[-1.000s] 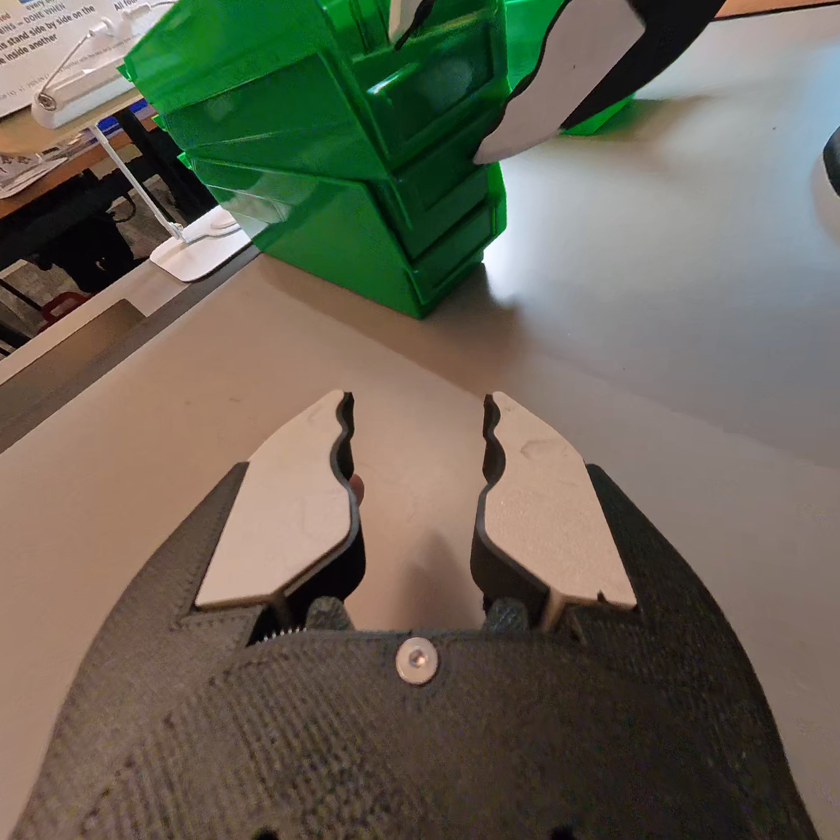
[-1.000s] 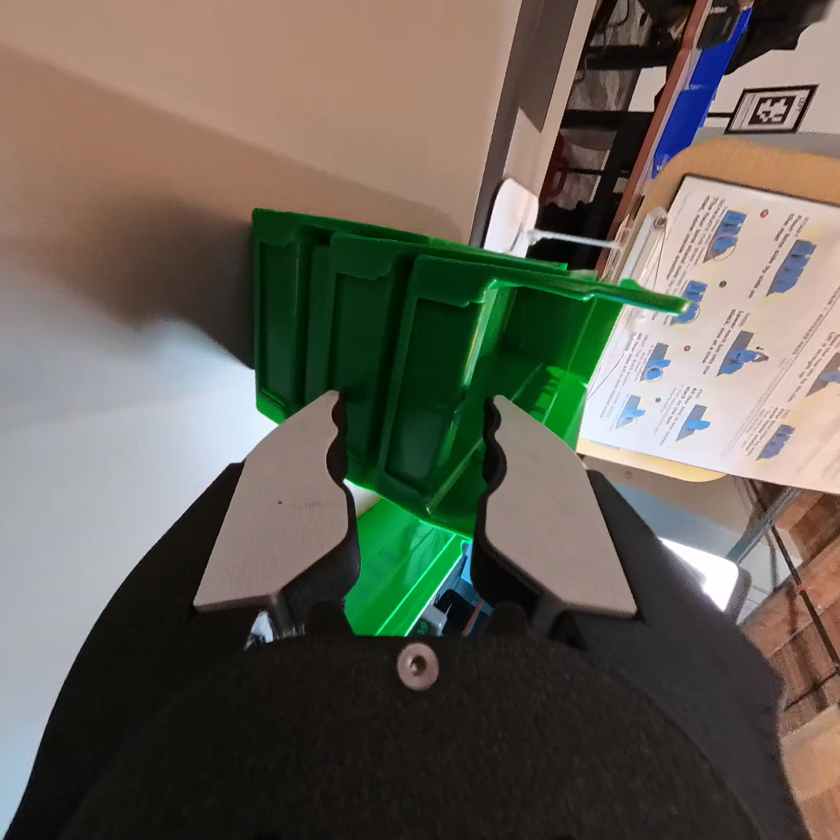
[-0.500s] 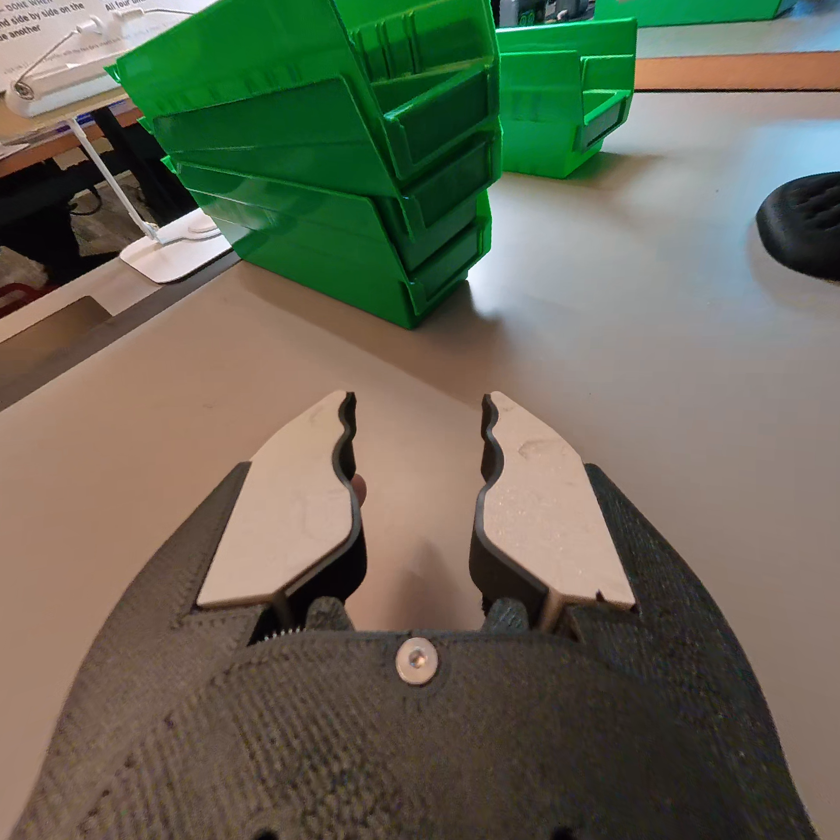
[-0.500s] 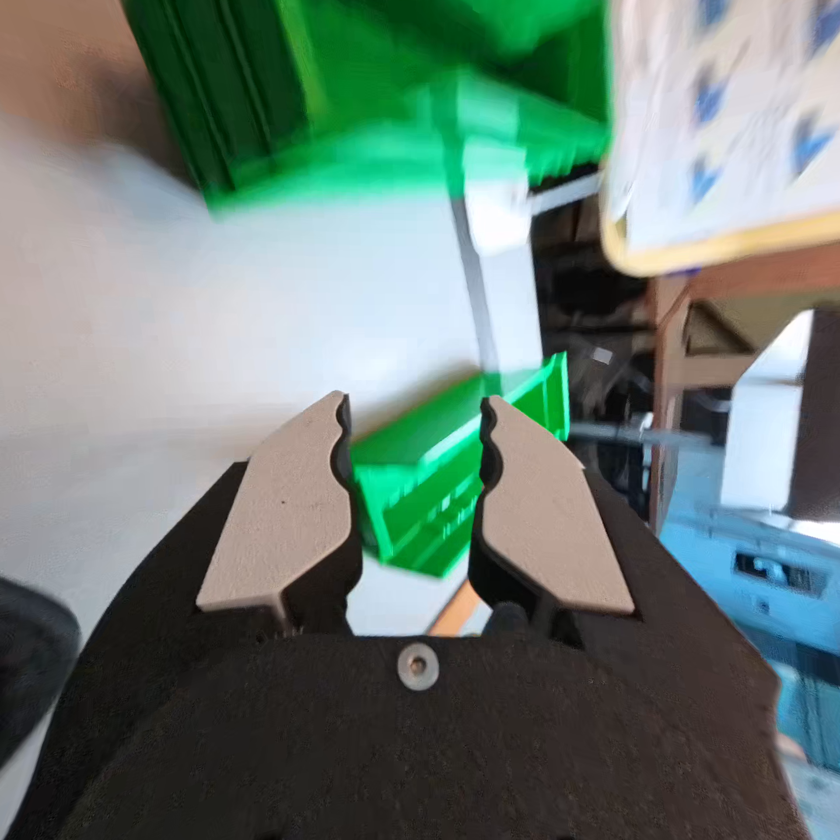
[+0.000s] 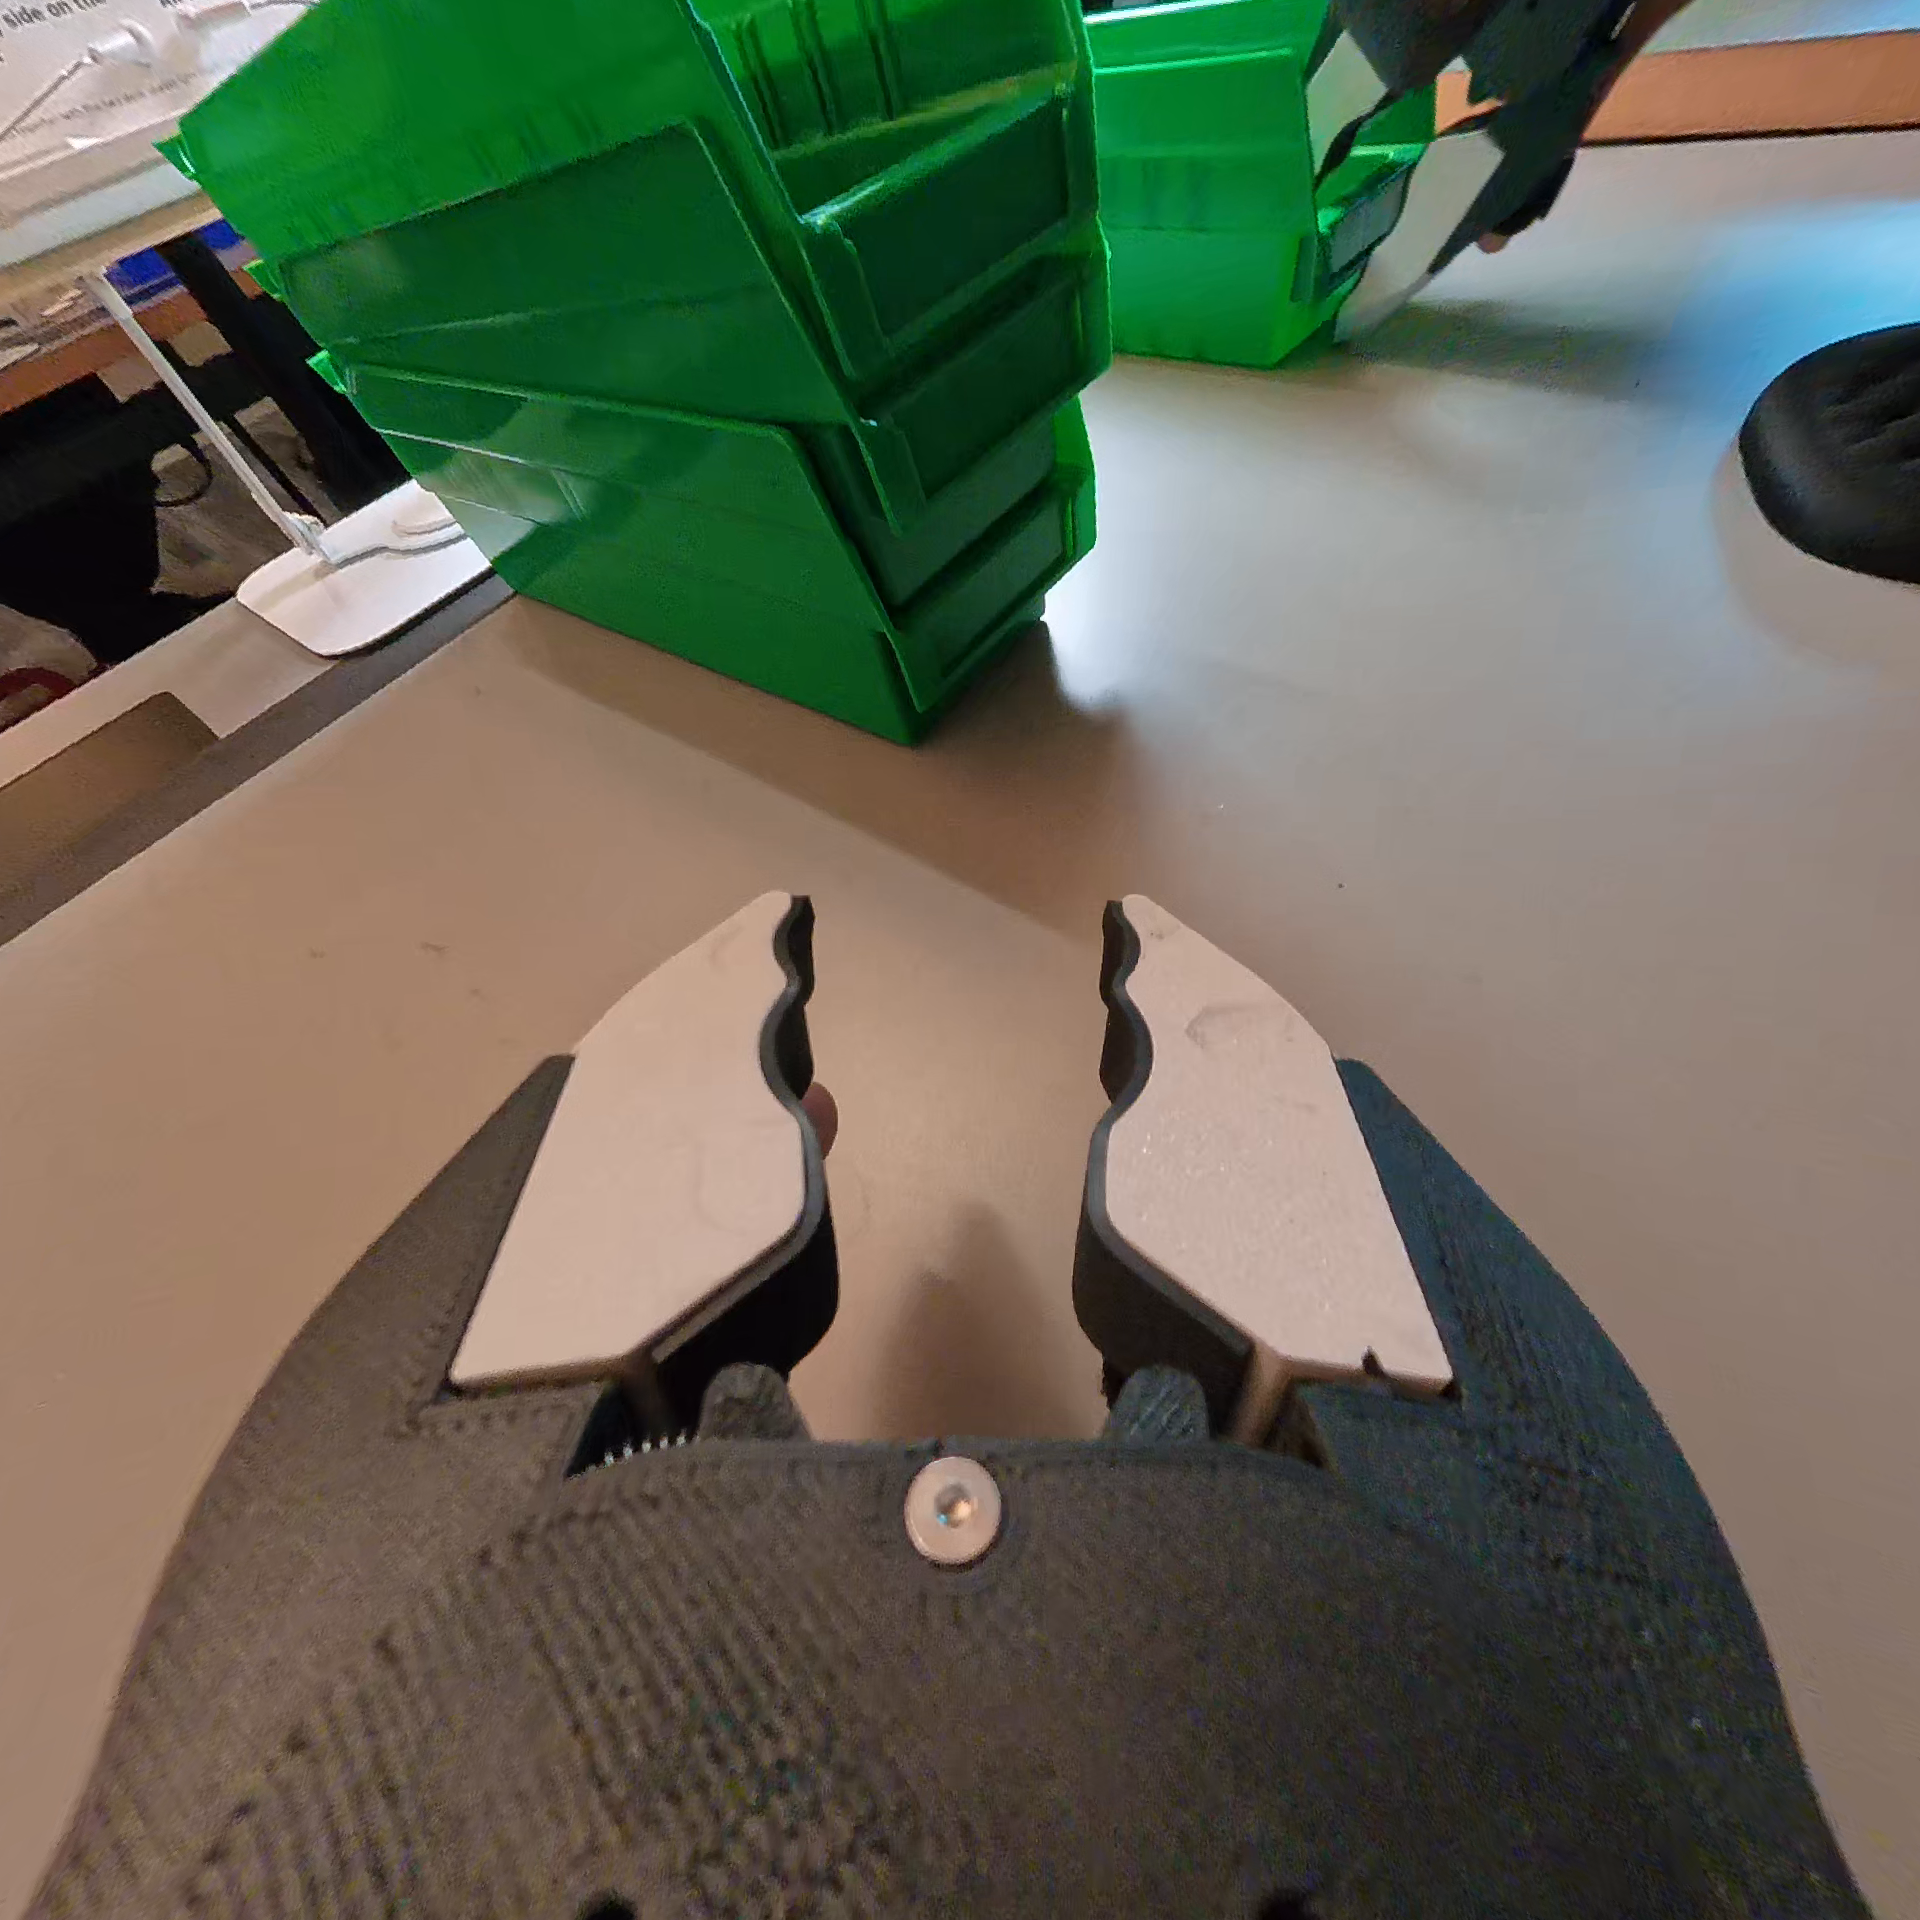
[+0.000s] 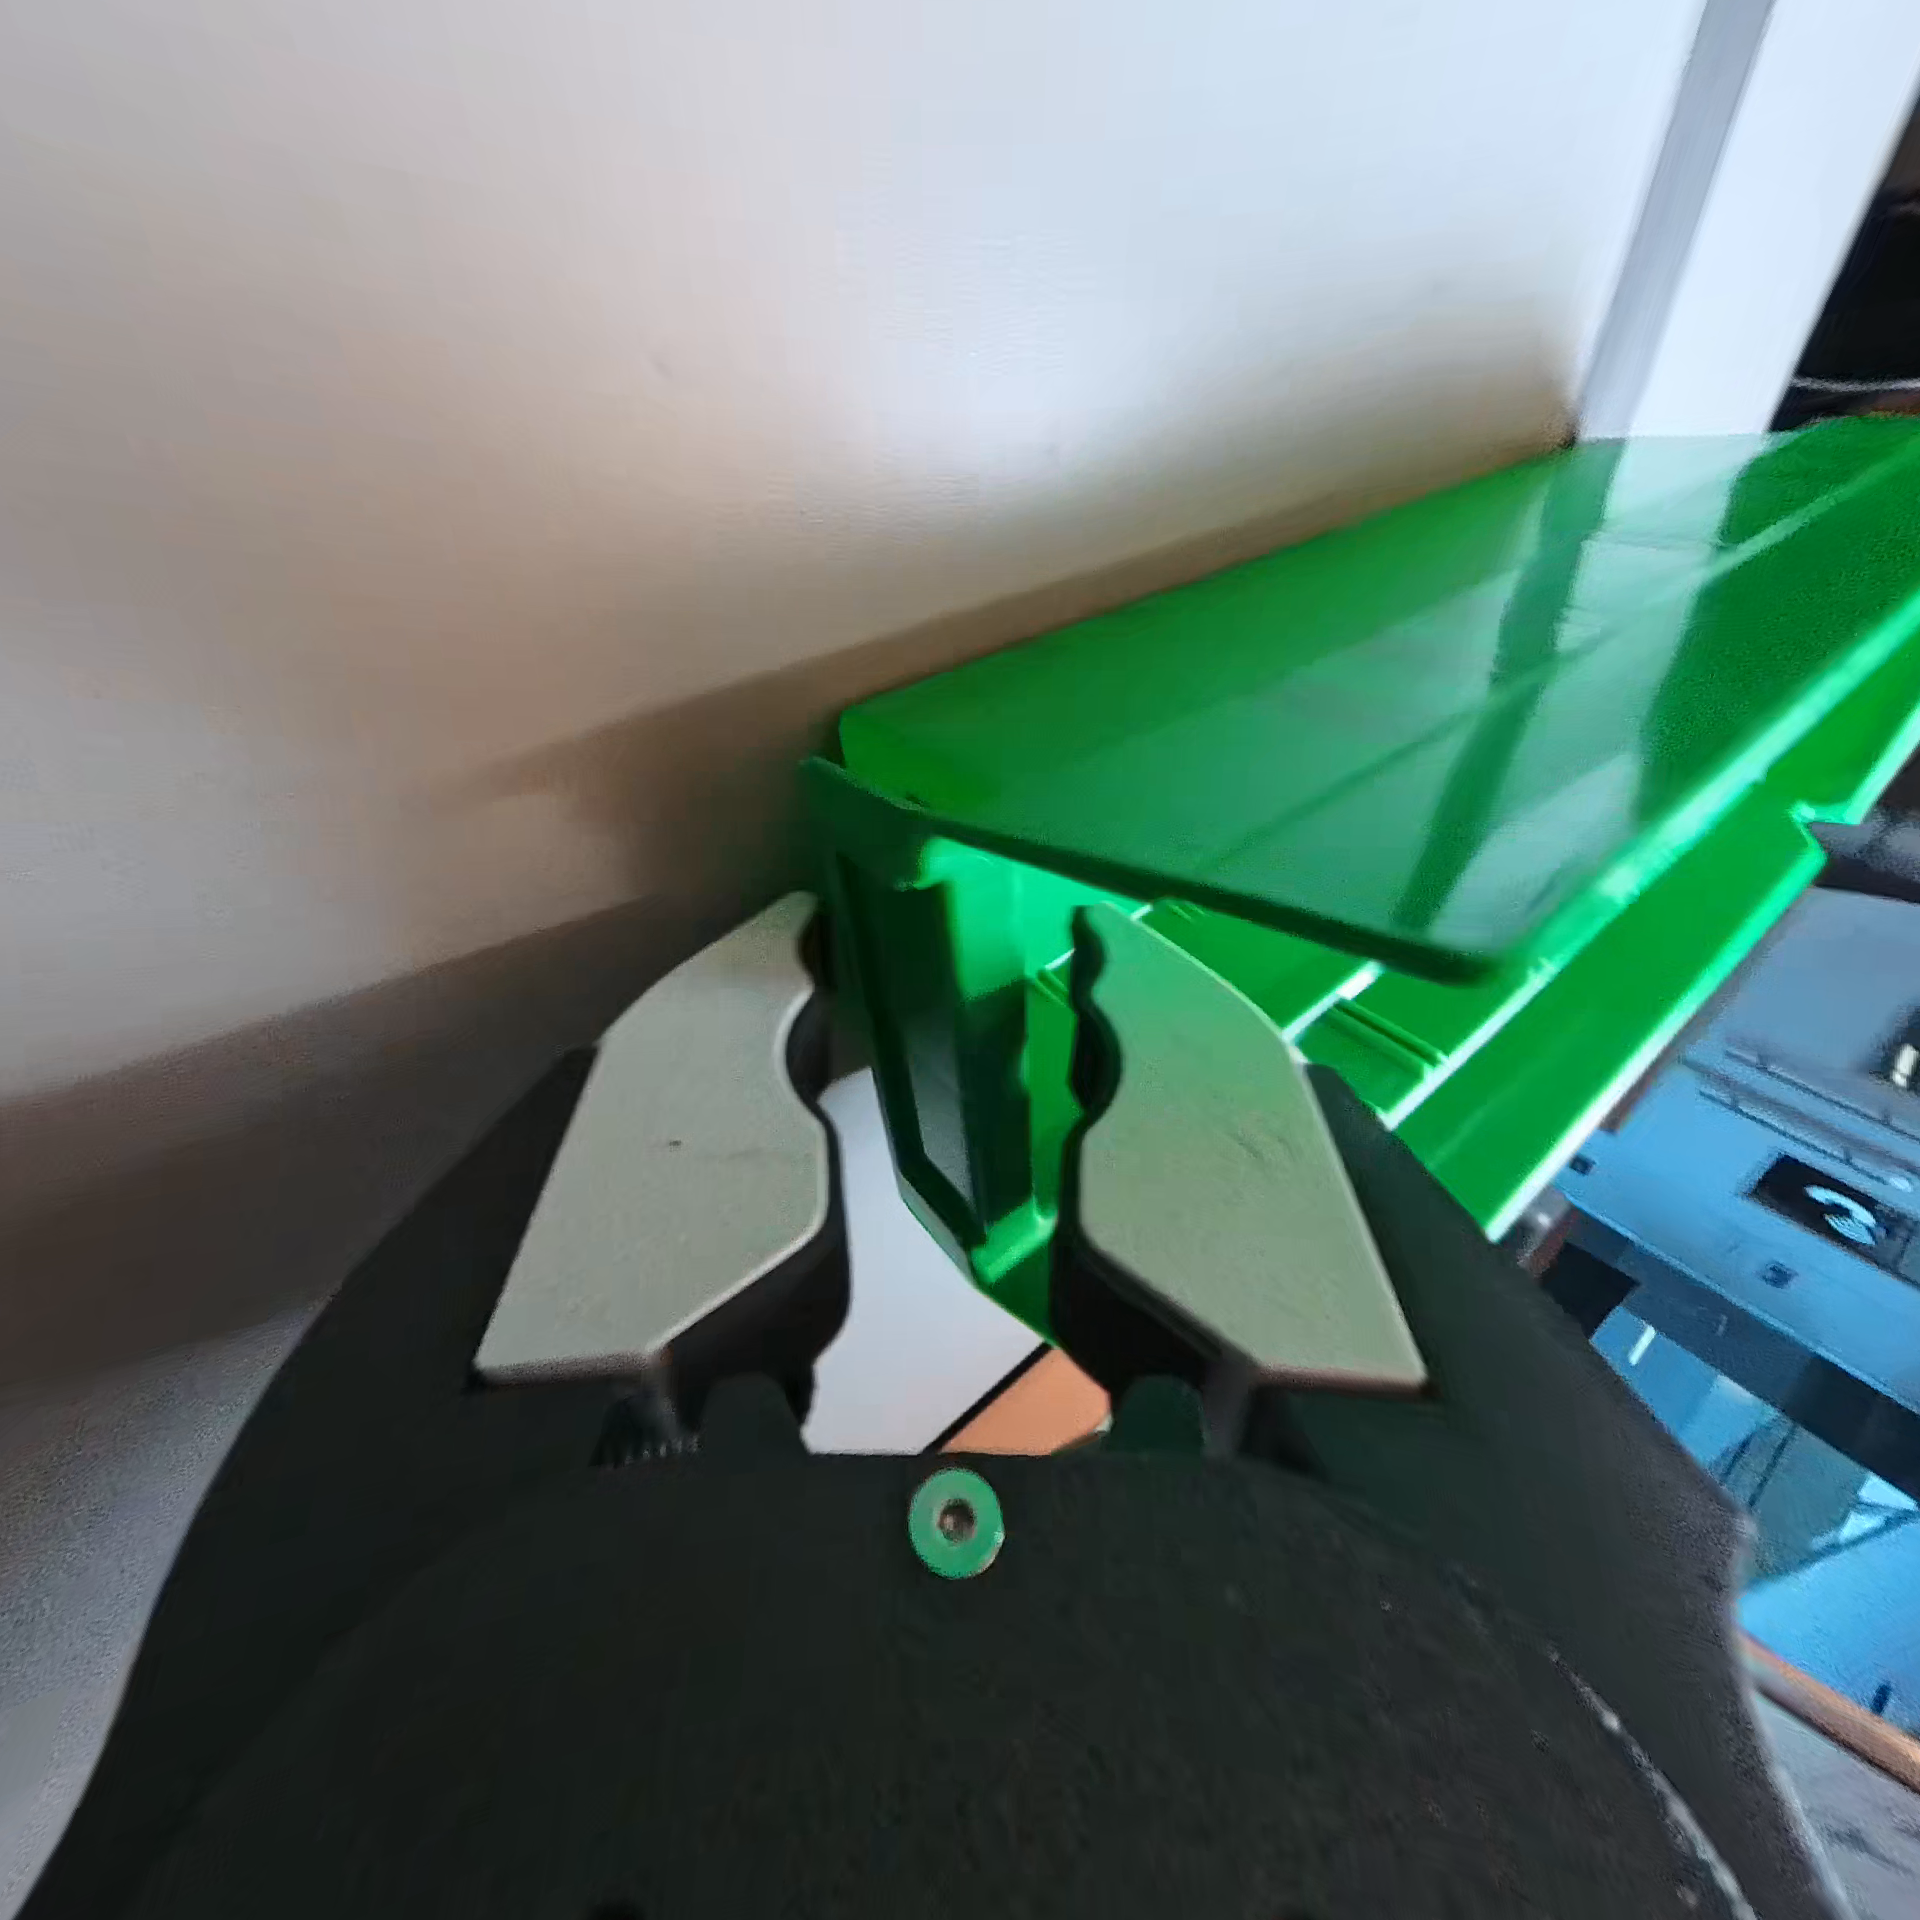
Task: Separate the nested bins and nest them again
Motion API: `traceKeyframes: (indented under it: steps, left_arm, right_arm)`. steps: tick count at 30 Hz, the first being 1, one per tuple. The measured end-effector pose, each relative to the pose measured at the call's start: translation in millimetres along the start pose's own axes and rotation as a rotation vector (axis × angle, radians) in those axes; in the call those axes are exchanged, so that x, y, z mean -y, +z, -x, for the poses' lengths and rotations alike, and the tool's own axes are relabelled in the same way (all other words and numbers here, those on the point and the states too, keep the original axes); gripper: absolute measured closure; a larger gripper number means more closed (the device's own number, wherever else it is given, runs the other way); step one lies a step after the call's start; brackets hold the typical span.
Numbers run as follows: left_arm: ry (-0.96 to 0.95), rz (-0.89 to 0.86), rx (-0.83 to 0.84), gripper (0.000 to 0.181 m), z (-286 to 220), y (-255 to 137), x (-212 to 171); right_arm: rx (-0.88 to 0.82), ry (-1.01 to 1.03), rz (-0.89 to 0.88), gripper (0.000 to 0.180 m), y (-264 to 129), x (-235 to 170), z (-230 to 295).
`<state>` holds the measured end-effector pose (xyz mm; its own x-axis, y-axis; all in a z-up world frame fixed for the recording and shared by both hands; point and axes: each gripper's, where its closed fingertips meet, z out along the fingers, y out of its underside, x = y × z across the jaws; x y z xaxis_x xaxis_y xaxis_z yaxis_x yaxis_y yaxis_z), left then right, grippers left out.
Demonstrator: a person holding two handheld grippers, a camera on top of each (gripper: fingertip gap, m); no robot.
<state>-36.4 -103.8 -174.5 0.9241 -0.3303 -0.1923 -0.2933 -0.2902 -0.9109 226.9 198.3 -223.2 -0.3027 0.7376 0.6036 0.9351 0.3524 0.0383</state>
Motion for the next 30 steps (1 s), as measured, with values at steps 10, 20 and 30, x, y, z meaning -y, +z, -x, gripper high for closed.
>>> traceKeyframes:
  steps: [10, 20, 30]
  left_arm:
    - [-0.008, -0.017, 0.000, 0.128, 2, -4, 4]
    - [0.000, -0.026, 0.005, 0.128, 2, -5, 6]
    - [-0.017, -0.052, 0.035, 0.128, 10, -12, 10]
  right_arm:
    - [0.011, 0.028, -0.077, 0.152, -55, 33, 3]
    - [-0.135, -0.049, -0.303, 0.152, -206, 113, -52]
    - [-0.063, -0.151, -0.333, 0.151, -243, 211, -76]
